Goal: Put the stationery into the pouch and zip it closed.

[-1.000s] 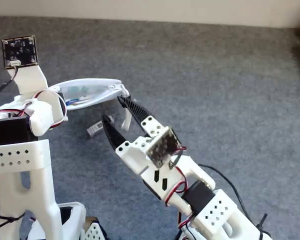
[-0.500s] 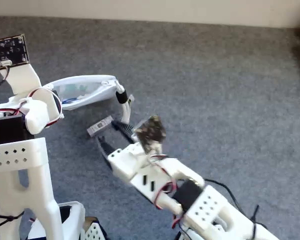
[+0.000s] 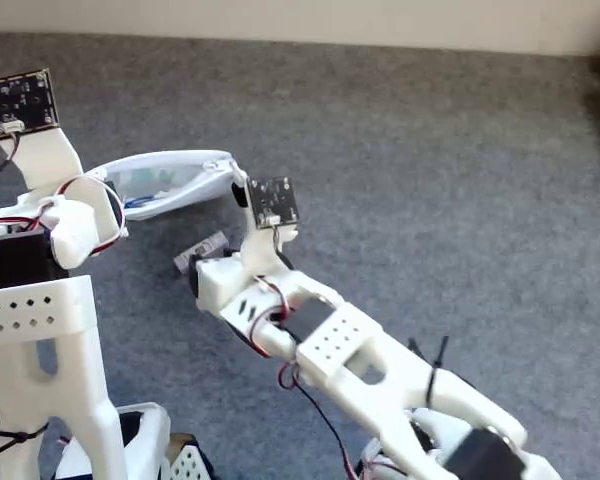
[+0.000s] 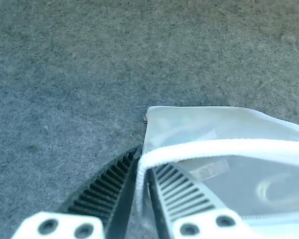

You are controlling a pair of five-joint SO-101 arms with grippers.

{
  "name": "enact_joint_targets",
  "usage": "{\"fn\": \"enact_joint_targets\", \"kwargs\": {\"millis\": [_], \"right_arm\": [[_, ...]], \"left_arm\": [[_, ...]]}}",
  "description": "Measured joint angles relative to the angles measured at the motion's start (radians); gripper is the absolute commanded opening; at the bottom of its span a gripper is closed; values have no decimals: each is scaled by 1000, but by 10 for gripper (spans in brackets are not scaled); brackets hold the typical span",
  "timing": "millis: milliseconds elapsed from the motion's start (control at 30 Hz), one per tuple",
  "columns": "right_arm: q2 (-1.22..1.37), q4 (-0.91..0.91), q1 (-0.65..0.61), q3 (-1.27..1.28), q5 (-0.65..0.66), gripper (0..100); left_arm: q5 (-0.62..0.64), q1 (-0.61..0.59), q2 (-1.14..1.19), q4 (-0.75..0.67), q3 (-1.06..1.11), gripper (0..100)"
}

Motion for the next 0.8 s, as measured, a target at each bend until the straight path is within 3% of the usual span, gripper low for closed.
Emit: {"fn": "enact_joint_targets", "kwargs": {"millis": [467, 800], "right_arm": [[374, 0, 40, -238, -229, 166], [641, 0, 80, -459, -249, 166]], "left_arm": [[0, 0, 0, 0, 0, 9], [0, 0, 0, 0, 0, 9]]}}
